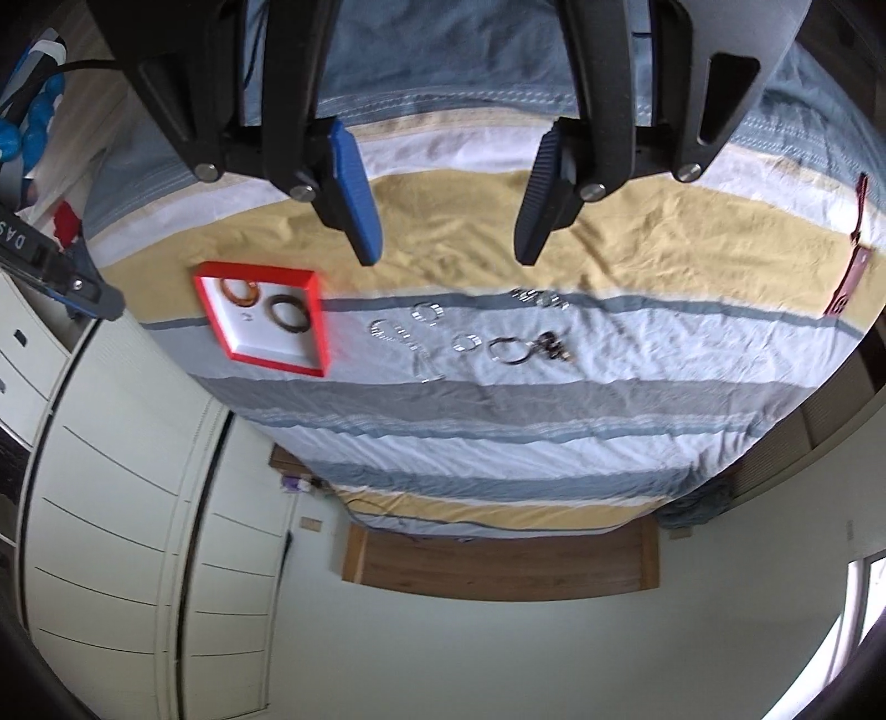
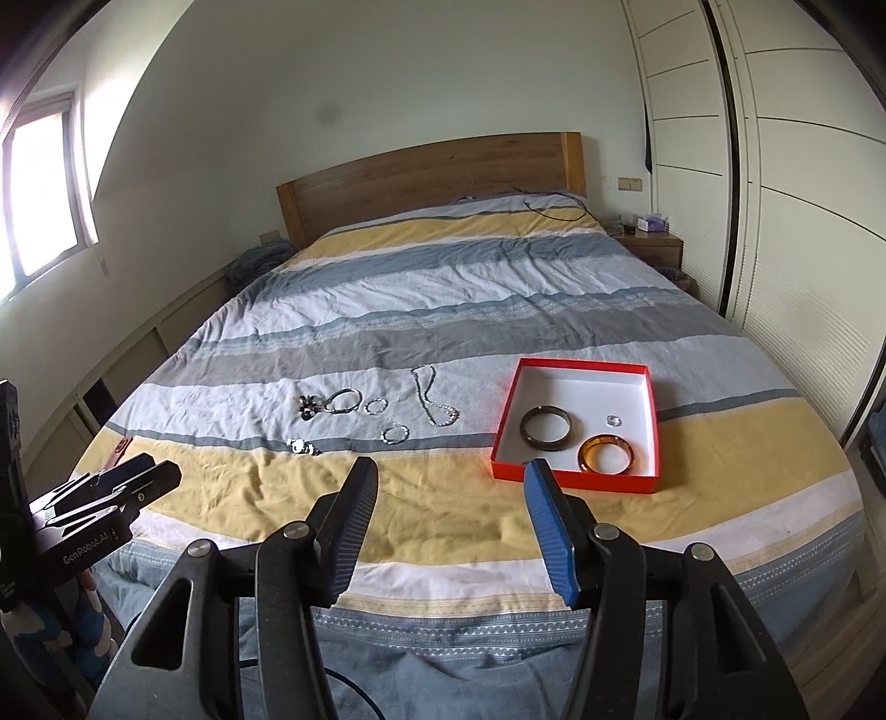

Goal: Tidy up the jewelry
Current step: 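Withdraw both open tools from the red box, then move the right tool toward the silver chain necklace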

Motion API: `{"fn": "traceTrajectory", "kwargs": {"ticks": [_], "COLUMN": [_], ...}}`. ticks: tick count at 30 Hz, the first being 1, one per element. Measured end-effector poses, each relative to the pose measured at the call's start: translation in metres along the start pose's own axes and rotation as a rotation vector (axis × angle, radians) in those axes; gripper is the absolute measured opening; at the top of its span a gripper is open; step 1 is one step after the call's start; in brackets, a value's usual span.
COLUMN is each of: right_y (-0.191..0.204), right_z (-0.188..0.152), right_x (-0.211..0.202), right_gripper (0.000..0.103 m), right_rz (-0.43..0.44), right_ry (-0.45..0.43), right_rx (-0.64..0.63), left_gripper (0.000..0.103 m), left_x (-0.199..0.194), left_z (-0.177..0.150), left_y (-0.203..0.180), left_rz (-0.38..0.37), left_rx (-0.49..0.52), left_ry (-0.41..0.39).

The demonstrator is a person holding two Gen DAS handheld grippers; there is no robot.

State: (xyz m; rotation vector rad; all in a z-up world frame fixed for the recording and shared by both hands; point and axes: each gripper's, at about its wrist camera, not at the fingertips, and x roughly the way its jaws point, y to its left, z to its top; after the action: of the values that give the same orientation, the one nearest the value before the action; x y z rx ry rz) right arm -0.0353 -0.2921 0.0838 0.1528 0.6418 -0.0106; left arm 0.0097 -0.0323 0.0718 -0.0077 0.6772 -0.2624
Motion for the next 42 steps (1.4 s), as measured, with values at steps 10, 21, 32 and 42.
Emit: {"fn": "traceTrajectory", "kwargs": {"ticks": [10, 21, 32, 42], "right_y": [0.017, 0.028, 0.023, 0.026], "right_z": [-0.023, -0.035, -0.041, -0.034], "right_x": [0.035, 0.078, 0.131, 0.184], "right_gripper": [0.055, 0.054, 0.054, 0.054], "right_rz": [0.048, 0.102, 0.12, 0.141], "right_ry": [0.058, 0.115, 0.194, 0.25], "right_rx": [-0.028, -0.08, -0.071, -0.09], "left_gripper": [0.048, 0.048, 0.048, 0.048], "left_x": [0.013, 0.055, 0.102, 0.144], "left_z": [-0.029, -0.044, -0.049, -0.049], "left_y": [0.058, 0.08, 0.086, 0.108], "left_rz": [0.201, 0.25, 0.25, 0.245], "left_rx": [-0.085, -0.125, -0.116, -0.151], "left_ry": [0.044, 0.139, 0.22, 0.287]}}
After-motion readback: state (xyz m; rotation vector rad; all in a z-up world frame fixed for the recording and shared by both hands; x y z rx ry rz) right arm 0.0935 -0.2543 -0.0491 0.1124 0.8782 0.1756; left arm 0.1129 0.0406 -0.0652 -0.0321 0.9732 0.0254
